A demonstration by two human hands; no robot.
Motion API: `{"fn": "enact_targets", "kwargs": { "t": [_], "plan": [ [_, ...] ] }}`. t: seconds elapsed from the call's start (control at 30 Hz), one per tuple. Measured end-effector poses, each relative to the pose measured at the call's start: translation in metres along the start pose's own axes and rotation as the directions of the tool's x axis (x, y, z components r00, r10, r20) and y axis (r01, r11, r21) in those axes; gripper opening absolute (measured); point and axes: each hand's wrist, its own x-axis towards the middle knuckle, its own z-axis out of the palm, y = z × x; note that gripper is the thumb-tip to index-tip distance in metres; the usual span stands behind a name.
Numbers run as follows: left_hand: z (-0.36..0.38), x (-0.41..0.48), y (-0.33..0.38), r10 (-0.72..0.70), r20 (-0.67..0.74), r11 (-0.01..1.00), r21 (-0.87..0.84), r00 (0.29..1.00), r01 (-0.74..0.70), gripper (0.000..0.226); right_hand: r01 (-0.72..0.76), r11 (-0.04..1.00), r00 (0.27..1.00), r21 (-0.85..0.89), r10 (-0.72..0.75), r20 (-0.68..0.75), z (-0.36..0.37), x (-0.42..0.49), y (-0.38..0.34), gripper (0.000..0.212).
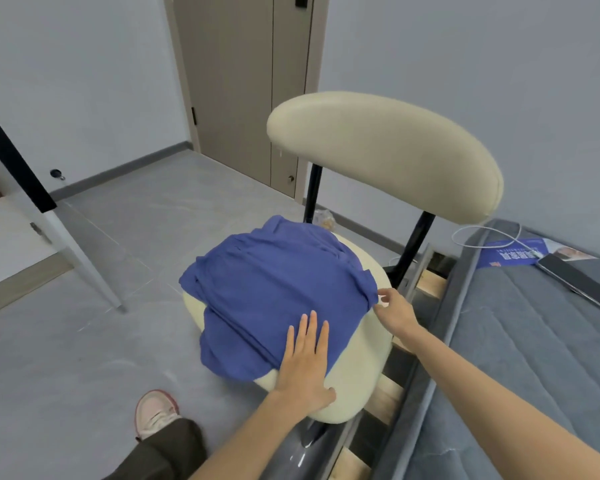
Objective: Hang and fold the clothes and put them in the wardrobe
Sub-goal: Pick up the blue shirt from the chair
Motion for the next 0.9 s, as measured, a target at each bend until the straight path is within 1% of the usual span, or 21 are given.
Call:
{"fn": "enact_targets", "kwargs": {
  "t": [0.03, 0.07, 0.1, 0.13, 0.17, 0.2, 0.27, 0.33, 0.37, 0.43, 0.5, 0.53, 0.6, 0.63, 0.67, 0.7, 0.73, 0.8, 0.83, 0.87, 0.9],
  "plan": [
    [0.003, -0.001, 0.001, -0.005, -0.008, 0.999, 0.044, 1.0, 0.005, 0.117, -0.011, 1.0, 1.0, 0.004, 0.011, 0.011, 0.001, 0.001, 0.002, 0.047],
    [0.008, -0.002, 0.002, -0.023, 0.007, 0.998, 0.05, 1.0, 0.022, 0.125, -0.02, 1.0, 1.0, 0.017, 0.019, 0.022, 0.004, 0.004, 0.004, 0.05],
    [0.014, -0.002, 0.002, -0.025, -0.021, 0.999, 0.045, 0.999, 0.026, 0.129, -0.027, 0.999, 0.999, 0.034, 0.025, 0.031, 0.007, 0.006, 0.005, 0.051],
    [0.021, -0.001, 0.002, -0.011, -0.054, 0.998, 0.061, 0.998, 0.014, 0.127, -0.025, 0.999, 0.999, 0.045, 0.023, 0.037, 0.01, 0.008, 0.006, 0.051],
    [0.025, 0.0, 0.003, -0.014, -0.049, 0.997, 0.081, 0.999, 0.018, 0.123, -0.016, 0.999, 0.999, 0.047, 0.015, 0.03, 0.014, 0.01, 0.007, 0.049],
    [0.027, 0.0, 0.003, 0.001, -0.047, 0.995, 0.096, 0.999, 0.004, 0.12, -0.01, 0.999, 1.0, 0.043, 0.01, 0.007, 0.019, 0.013, 0.008, 0.045],
    [0.031, 0.001, 0.003, 0.014, -0.105, 0.99, 0.143, 0.994, 0.001, 0.117, -0.019, 0.999, 0.997, 0.027, 0.021, -0.075, 0.025, 0.018, 0.01, 0.029],
    [0.032, 0.004, 0.004, -0.012, -0.1, 0.985, 0.172, 0.995, 0.029, 0.114, -0.057, 0.996, 0.987, 0.064, 0.066, -0.145, 0.029, 0.025, 0.013, 0.017],
    [0.032, 0.006, 0.004, -0.019, -0.088, 0.981, 0.19, 0.996, 0.036, 0.109, -0.084, 0.99, 0.982, 0.116, 0.102, -0.162, 0.028, 0.028, 0.014, 0.016],
    [0.033, 0.008, 0.003, -0.018, -0.1, 0.975, 0.217, 0.995, 0.04, 0.096, -0.129, 0.953, 0.965, 0.274, 0.185, -0.187, 0.023, 0.035, 0.016, 0.014],
    [0.04, 0.01, -0.002, -0.017, -0.109, 0.973, 0.227, 0.994, 0.042, 0.088, -0.125, 0.889, 0.946, 0.441, 0.24, -0.217, 0.014, 0.042, 0.017, 0.012],
    [0.04, 0.01, -0.003, -0.026, -0.108, 0.977, 0.206, 0.994, 0.048, 0.088, -0.116, 0.851, 0.941, 0.511, 0.259, -0.218, 0.009, 0.045, 0.016, 0.014],
    [0.03, 0.007, 0.003, -0.019, -0.073, 0.987, 0.159, 0.997, 0.031, 0.091, -0.117, 0.798, 0.936, 0.591, 0.287, -0.203, 0.002, 0.05, 0.016, 0.02],
    [0.022, 0.005, 0.007, 0.017, -0.068, 0.989, 0.149, 0.998, -0.007, 0.09, -0.128, 0.783, 0.935, 0.608, 0.3, -0.189, 0.001, 0.05, 0.017, 0.021],
    [0.02, 0.004, 0.011, 0.056, -0.029, 0.983, 0.179, 0.998, -0.05, 0.083, -0.151, 0.77, 0.934, 0.62, 0.316, -0.166, 0.002, 0.05, 0.018, 0.022],
    [0.021, 0.004, 0.012, 0.057, -0.005, 0.977, 0.208, 0.998, -0.054, 0.075, -0.187, 0.757, 0.931, 0.627, 0.341, -0.134, 0.004, 0.047, 0.019, 0.022],
    [0.018, 0.003, 0.015, 0.038, 0.027, 0.972, 0.229, 0.999, -0.043, 0.071, -0.235, 0.74, 0.923, 0.63, 0.373, -0.094, 0.007, 0.045, 0.022, 0.024],
    [0.023, 0.002, 0.015, -0.008, -0.031, 0.973, 0.232, 0.999, 0.015, 0.082, -0.351, 0.69, 0.891, 0.633, 0.454, -0.001, 0.013, 0.038, 0.025, 0.031],
    [0.026, 0.001, 0.016, -0.057, -0.005, 0.984, 0.167, 0.998, 0.057, 0.087, -0.4, 0.666, 0.874, 0.63, 0.483, 0.045, 0.015, 0.033, 0.025, 0.033],
    [0.027, 0.0, 0.018, -0.053, -0.004, 0.987, 0.154, 0.999, 0.053, 0.089, -0.424, 0.661, 0.869, 0.619, 0.49, 0.072, 0.015, 0.029, 0.024, 0.035],
    [0.027, -0.001, 0.018, -0.052, -0.004, 0.984, 0.17, 0.999, 0.051, 0.092, -0.431, 0.684, 0.875, 0.589, 0.477, 0.086, 0.015, 0.026, 0.024, 0.038]
  ]
}}
